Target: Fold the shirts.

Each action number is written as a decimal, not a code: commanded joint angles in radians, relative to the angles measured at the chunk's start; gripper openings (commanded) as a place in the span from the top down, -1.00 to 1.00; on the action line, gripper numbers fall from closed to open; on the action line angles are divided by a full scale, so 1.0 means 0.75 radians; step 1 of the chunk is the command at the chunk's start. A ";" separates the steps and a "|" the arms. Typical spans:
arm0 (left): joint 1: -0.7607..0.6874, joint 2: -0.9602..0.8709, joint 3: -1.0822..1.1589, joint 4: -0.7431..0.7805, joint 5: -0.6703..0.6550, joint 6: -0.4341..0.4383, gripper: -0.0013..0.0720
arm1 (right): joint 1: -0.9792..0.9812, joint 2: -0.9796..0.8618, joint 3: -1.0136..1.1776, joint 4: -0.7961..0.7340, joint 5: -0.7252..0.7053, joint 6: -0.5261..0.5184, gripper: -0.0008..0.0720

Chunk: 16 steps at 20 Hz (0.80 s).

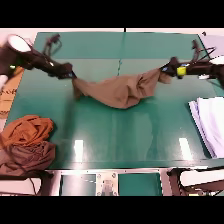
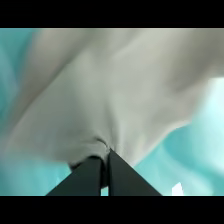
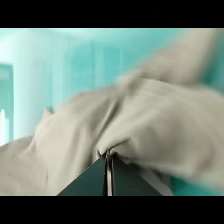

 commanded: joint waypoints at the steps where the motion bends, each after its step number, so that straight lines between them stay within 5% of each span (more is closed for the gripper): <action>1: 0.007 0.278 0.002 -0.090 0.226 -0.011 0.89 | -0.110 0.233 0.062 0.003 0.068 -0.012 0.93; 9: 0.007 0.805 0.222 0.175 0.437 -0.014 0.89 | -0.395 0.893 0.169 0.002 0.067 0.074 0.93; 16: 0.007 0.720 0.220 0.287 0.307 -0.011 0.89 | -0.418 0.946 0.064 -0.063 0.085 0.164 0.93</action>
